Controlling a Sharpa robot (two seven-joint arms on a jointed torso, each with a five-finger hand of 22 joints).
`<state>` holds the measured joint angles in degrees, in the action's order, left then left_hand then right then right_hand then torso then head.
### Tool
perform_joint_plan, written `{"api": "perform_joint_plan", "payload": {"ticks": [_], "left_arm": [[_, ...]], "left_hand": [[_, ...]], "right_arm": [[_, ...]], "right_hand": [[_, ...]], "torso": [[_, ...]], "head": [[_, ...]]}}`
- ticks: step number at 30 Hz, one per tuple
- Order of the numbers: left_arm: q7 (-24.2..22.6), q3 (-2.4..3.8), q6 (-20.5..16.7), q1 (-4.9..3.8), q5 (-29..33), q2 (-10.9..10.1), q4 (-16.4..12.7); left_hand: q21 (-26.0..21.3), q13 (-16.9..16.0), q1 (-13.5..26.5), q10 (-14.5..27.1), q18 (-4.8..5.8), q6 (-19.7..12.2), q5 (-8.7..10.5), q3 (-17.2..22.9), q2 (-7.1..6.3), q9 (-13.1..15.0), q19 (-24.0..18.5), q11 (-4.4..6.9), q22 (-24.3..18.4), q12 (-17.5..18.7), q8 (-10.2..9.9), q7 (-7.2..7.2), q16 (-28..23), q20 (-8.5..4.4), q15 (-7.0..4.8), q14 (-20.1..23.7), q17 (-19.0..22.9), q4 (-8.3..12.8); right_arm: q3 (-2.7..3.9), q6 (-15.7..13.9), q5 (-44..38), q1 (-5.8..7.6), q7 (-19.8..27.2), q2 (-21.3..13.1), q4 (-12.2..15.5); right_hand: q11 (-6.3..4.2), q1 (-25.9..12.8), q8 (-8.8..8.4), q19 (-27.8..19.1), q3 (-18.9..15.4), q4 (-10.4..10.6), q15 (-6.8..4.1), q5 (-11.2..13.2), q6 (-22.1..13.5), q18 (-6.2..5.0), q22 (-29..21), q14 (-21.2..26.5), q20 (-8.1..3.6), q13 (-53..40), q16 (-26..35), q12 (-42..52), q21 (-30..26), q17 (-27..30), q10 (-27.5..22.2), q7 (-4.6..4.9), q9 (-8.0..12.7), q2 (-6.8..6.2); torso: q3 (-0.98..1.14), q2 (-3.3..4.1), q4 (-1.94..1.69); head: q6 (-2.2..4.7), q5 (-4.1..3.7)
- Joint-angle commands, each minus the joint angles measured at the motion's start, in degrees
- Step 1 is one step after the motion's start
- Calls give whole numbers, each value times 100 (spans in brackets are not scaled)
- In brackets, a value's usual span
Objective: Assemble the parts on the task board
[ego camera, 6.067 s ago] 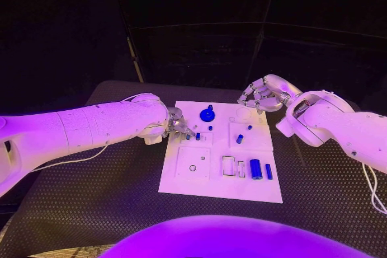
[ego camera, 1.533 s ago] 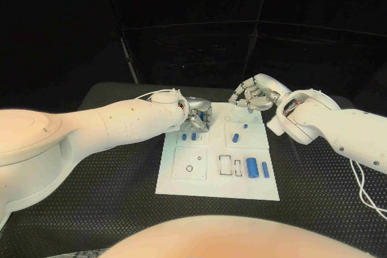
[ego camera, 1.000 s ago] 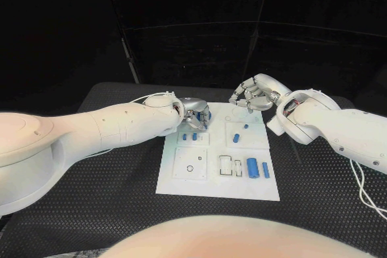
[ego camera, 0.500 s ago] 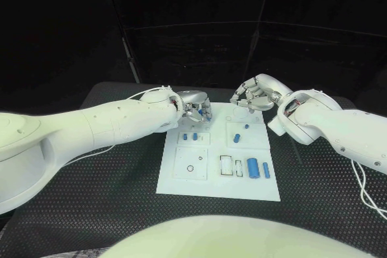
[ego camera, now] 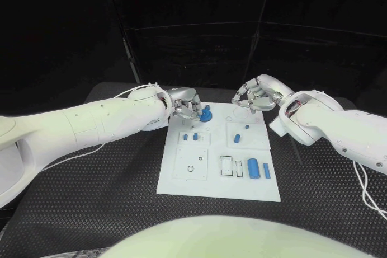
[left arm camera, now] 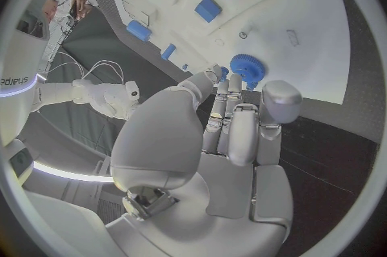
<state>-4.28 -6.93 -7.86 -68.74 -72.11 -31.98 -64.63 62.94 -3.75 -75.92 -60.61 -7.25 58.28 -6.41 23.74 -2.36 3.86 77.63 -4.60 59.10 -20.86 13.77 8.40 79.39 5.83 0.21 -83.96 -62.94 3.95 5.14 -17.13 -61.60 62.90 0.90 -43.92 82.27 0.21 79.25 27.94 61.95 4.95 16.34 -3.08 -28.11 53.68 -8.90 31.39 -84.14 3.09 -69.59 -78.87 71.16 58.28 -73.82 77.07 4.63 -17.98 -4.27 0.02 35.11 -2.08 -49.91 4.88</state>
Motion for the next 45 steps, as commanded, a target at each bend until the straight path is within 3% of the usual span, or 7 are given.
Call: {"api": "perform_joint_plan", "payload": {"ticks": [1,16,25,45], "left_arm": [[139,7,173,-11,112,-46,-49],[238,-4,361,-4,118,-104,58],[248,-10,459,14,118,-32,151],[344,-78,642,44,116,16,182]], "left_hand": [[38,-1,49,-50,47,38,18,22,15,5,53,-1,10,21,-33,14,8,-5,-34,-74,1,-24],[33,0,51,-52,46,38,18,23,13,4,50,-1,4,27,-37,14,3,-5,-34,-72,13,-25],[21,1,50,-53,43,37,17,29,9,2,43,-1,-9,40,-47,13,-11,-4,-33,-65,49,-24],[14,1,64,-60,42,41,20,31,5,1,35,-4,-14,64,-61,14,-21,-3,-31,-57,70,-36]], "right_arm": [[3,40,12,10,13,-1,2],[2,44,12,10,12,4,-6],[2,39,12,9,19,14,-9],[2,33,12,9,7,-6,-1]], "right_hand": [[1,36,20,-36,23,1,-36,-18,-15,-115,1,-241,-1,1,29,-3,-26,0,-31,-1,-5,-2],[1,36,20,-36,23,1,-36,-18,-15,-115,1,-241,-1,1,29,-3,-26,0,-31,-1,-5,-2],[1,36,20,-36,23,1,-36,-18,-15,-115,1,-241,-1,1,29,-3,-26,0,-31,-1,-5,-2],[1,36,20,-36,23,1,-36,-18,-15,-115,1,-241,-1,1,29,-3,-26,0,-31,-1,-5,-2]], "torso": [[-8,6,0],[-4,8,2],[-2,12,9],[0,7,3]], "head": [[4,-5],[-1,7],[-4,11],[-9,-16]]}}
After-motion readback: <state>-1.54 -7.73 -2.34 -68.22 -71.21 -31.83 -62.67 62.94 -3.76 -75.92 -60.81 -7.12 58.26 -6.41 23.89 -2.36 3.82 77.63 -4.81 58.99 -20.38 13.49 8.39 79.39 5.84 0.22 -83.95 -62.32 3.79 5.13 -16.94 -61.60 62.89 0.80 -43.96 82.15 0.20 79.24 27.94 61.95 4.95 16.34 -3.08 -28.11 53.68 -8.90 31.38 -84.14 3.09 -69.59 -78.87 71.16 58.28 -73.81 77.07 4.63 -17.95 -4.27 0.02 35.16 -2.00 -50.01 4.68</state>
